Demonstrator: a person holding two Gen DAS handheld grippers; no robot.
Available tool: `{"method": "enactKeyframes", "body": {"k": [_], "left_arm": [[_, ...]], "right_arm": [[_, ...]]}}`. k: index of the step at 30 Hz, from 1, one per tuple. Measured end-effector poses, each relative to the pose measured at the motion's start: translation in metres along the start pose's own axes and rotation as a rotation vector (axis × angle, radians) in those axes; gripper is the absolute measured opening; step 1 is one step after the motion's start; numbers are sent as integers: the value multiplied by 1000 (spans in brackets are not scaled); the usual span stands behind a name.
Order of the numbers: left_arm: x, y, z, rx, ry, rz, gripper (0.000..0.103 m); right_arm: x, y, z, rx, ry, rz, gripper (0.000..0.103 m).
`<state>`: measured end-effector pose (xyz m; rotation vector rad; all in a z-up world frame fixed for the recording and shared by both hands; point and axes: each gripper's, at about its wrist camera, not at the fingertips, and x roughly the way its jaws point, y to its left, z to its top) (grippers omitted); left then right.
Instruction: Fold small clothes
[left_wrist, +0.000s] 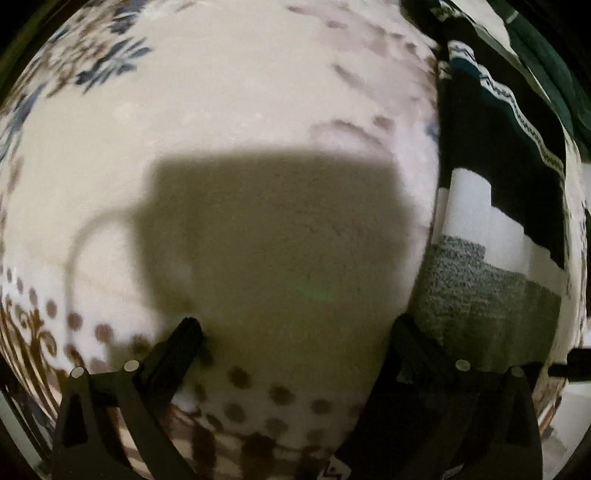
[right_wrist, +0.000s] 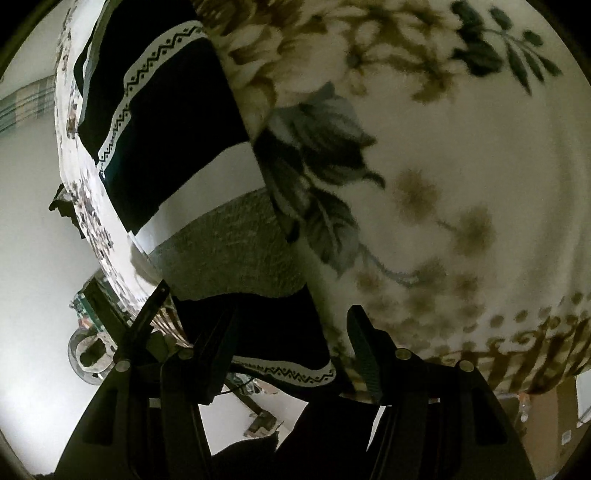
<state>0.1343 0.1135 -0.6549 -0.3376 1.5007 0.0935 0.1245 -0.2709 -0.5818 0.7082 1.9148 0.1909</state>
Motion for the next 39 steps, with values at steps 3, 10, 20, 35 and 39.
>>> {"method": "enactKeyframes", "body": {"k": [3, 10, 20, 35, 39], "left_arm": [[-10, 3, 4, -24, 29, -26, 103], [-67, 5, -18, -40, -15, -217, 102], [-77, -23, -52, 59, -5, -219, 2], [-58, 28, -31, -86, 49, -394, 10], [-36, 28, -38, -104, 74, -457, 75]], "right_arm": [[8, 9, -7, -16, 0, -15, 61], [38, 5, -24, -31, 47, -30, 61], [66, 18, -53, -118, -22, -142, 10], [83, 19, -71, -107, -18, -71, 35], [89, 3, -66, -84, -4, 36, 67]]}}
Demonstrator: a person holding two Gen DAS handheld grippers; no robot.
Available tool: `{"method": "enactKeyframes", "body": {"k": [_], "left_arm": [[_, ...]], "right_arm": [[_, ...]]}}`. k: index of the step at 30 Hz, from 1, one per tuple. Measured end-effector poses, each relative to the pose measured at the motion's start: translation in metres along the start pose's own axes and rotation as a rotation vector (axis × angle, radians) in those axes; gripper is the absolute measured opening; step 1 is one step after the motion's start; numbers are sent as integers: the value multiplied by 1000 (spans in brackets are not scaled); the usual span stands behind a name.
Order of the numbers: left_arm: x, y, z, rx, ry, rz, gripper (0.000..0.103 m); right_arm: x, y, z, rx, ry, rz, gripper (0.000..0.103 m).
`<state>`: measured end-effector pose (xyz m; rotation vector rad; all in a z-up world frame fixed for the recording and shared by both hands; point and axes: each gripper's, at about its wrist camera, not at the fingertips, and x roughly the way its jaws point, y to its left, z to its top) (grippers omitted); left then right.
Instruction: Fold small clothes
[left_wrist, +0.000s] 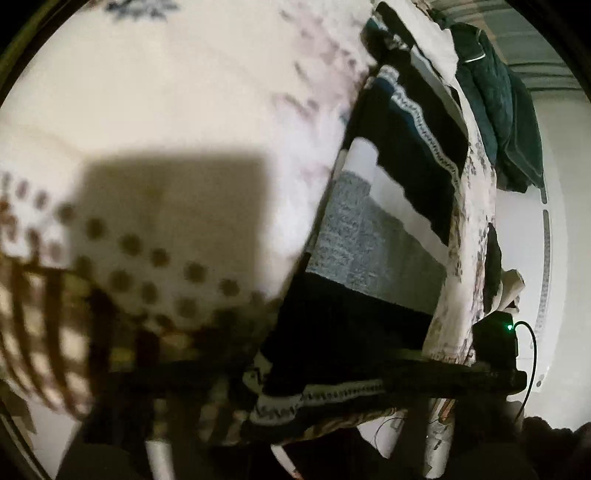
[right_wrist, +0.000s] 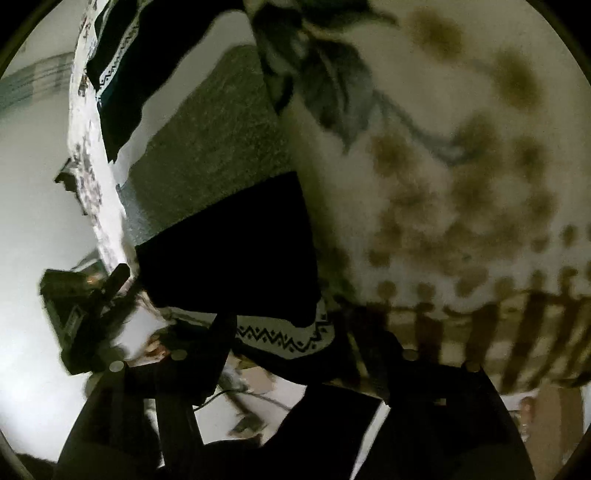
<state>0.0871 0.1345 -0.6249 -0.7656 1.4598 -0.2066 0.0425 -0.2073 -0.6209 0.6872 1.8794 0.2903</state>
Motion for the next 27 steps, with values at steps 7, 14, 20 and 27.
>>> {"method": "enactKeyframes", "body": {"k": [7, 14, 20, 27], "left_arm": [[37, -13, -3, 119, 19, -8, 75], [38, -26, -25, 170, 37, 15, 10], [28, -23, -40, 129, 59, -14, 9], [13, -27, -26, 45, 59, -79, 9]], "right_arm": [[37, -3, 7, 47, -7, 203, 57], [47, 0, -11, 87, -26, 198, 10], [40, -3, -27, 116, -11, 185, 9], [17, 5, -20, 85, -34, 226, 10]]}}
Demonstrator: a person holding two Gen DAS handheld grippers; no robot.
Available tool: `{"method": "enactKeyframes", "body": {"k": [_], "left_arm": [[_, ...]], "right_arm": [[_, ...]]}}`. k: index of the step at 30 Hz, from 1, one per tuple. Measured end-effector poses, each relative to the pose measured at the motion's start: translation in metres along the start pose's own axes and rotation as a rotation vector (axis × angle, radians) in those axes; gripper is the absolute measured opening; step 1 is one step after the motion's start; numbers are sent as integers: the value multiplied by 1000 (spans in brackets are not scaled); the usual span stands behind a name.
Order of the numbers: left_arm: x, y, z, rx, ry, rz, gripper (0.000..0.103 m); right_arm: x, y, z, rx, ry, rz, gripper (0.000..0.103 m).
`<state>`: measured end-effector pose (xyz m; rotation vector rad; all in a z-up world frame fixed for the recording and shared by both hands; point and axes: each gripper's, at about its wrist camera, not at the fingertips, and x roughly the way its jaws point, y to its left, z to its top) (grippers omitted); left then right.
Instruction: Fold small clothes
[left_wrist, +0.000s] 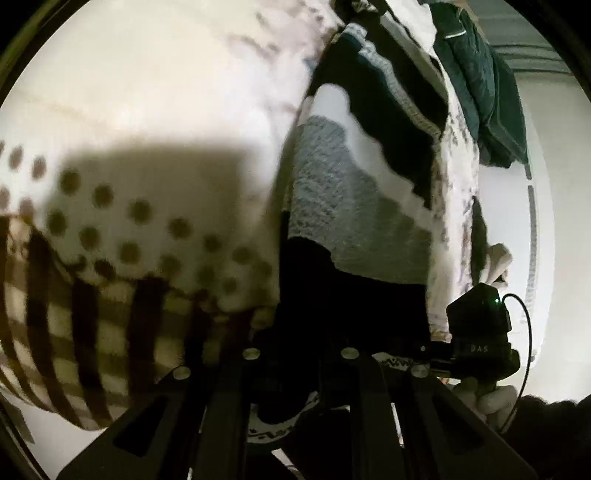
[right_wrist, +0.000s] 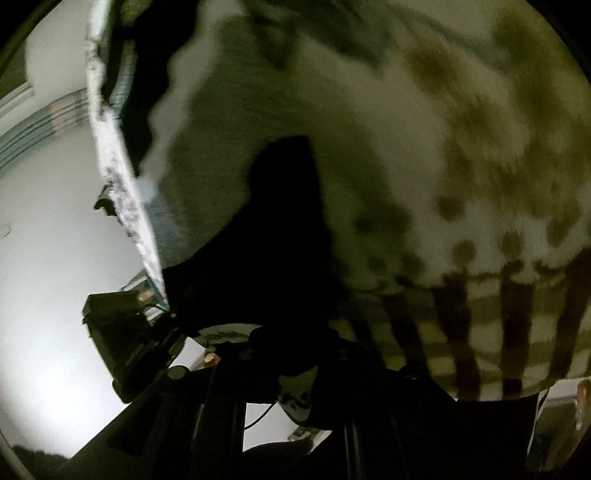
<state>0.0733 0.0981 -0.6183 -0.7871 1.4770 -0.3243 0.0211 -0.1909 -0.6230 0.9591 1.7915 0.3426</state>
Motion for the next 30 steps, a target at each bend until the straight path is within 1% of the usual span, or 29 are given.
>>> {"method": "enactKeyframes", "body": {"k": [2, 3, 5, 8, 9, 10, 11, 12, 14, 15, 17, 18, 20, 21, 23, 24, 25, 26, 27, 28, 29, 30], "left_arm": [[-15, -11, 6, 0, -21, -27, 9], [-24, -19, 11, 3, -35, -45, 9], [-39, -36, 22, 20, -75, -67, 9], [-59, -69, 54, 51, -155, -97, 9], [-64, -79, 69, 60, -183, -107, 9], [-67, -89, 88, 67, -210, -125, 9], [-70, -93, 102, 72, -231, -134, 9], [-70, -100, 122, 77, -258, -146, 9], [-71, -102, 160, 82, -293, -172, 9], [-66, -108, 186, 87, -315, -182, 9], [-57, -112, 220, 98, -326, -185, 9], [-49, -116, 246, 91, -328, -186, 10], [-35, -117, 279, 81, -320, -181, 11], [-23, -117, 305, 58, -303, -177, 13], [-8, -113, 336, 23, -278, -169, 23], [1, -112, 354, 8, -264, -162, 38], [5, -111, 367, -1, -257, -168, 56], [7, -111, 375, -7, -257, -186, 61], [10, -109, 385, -24, -264, -200, 62], [11, -108, 393, -37, -273, -211, 62], [11, -108, 397, -46, -276, -226, 62], [11, -105, 403, -67, -284, -236, 63]], "right_arm": [[-18, 13, 0, -27, -19, 34, 10], [-30, 25, 2, -44, -36, 59, 10], [-45, 46, 5, -86, -61, 80, 10], [-75, 83, 25, -149, -111, 108, 10], [-86, 98, 38, -163, -132, 120, 10], [-93, 108, 45, -170, -147, 132, 10], [-99, 121, 54, -178, -166, 142, 10], [-108, 136, 72, -191, -194, 144, 10], [-123, 157, 103, -210, -230, 139, 10], [-131, 172, 126, -223, -258, 129, 10], [-139, 191, 163, -220, -284, 121, 11], [-142, 199, 186, -208, -289, 119, 14], [-149, 213, 228, -187, -313, 119, 14], [-152, 218, 250, -180, -319, 116, 15], [-152, 230, 285, -164, -328, 107, 17], [-152, 234, 306, -148, -323, 122, 18], [-151, 236, 321, -136, -317, 133, 22], [-152, 239, 336, -123, -305, 151, 26], [-154, 241, 347, -108, -304, 159, 37], [-153, 243, 355, -100, -310, 166, 49], [-155, 244, 362, -93, -314, 190, 55], [-156, 244, 366, -85, -312, 206, 59]]}}
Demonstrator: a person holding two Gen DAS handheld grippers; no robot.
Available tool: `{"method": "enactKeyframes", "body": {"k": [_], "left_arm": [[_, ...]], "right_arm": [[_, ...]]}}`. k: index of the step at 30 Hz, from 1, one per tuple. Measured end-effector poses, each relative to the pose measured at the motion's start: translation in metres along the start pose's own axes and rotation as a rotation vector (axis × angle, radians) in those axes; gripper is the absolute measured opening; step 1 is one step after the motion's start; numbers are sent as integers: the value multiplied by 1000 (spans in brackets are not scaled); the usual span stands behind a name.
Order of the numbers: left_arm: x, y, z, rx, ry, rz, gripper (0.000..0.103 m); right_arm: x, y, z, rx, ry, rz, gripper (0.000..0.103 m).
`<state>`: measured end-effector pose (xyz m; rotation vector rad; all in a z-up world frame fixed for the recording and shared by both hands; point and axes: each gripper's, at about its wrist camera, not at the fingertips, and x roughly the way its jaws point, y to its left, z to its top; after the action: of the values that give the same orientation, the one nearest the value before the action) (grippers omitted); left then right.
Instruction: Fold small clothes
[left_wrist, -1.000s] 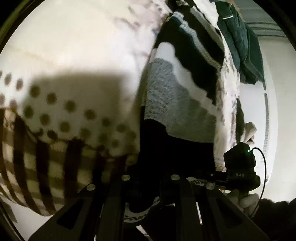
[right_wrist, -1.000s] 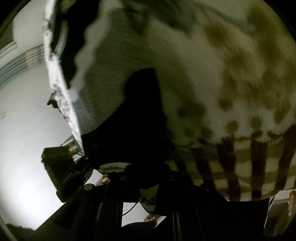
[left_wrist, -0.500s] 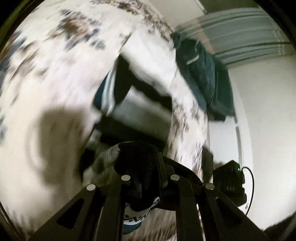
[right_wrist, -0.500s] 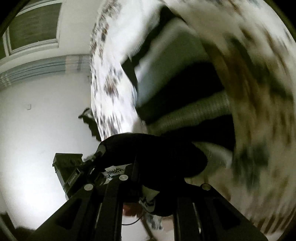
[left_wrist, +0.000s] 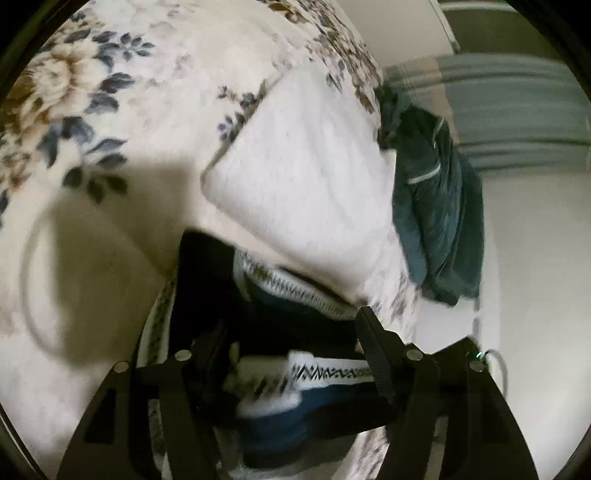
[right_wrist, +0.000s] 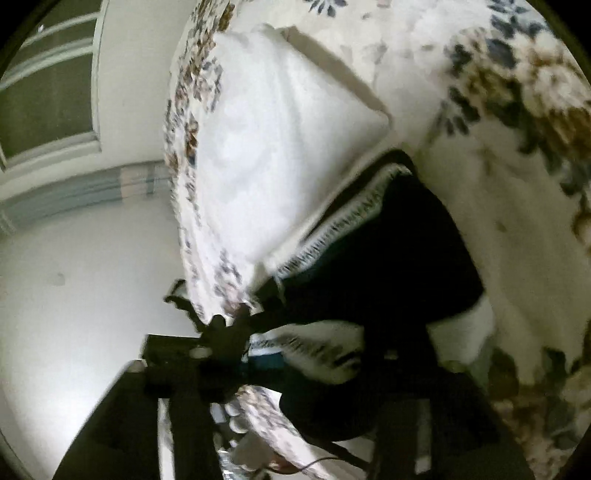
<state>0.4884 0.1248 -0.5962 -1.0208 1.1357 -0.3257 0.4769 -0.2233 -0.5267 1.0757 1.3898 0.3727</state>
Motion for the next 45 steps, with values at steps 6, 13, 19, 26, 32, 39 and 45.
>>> {"method": "enactKeyframes", "body": {"k": [6, 13, 19, 26, 32, 39, 45], "left_arm": [[-17, 2, 11, 3, -61, 3, 63], [-57, -3, -19, 138, -117, 99, 63], [-90, 24, -102, 110, -101, 131, 63], [-73, 76, -208, -125, -47, 25, 63], [-5, 76, -198, -157, -80, -90, 67], [8, 82, -185, -278, -246, -123, 52], [-15, 69, -171, -244, -238, -118, 34]], "right_arm": [[-3, -2, 11, 51, -25, 69, 61], [-33, 16, 26, -84, -129, -33, 66], [-61, 8, 15, -273, -84, -211, 78], [-21, -42, 19, -347, 128, -250, 95], [35, -65, 48, -339, 270, -168, 98], [71, -63, 67, -351, 352, -108, 101], [61, -63, 40, -385, 283, -97, 19]]}}
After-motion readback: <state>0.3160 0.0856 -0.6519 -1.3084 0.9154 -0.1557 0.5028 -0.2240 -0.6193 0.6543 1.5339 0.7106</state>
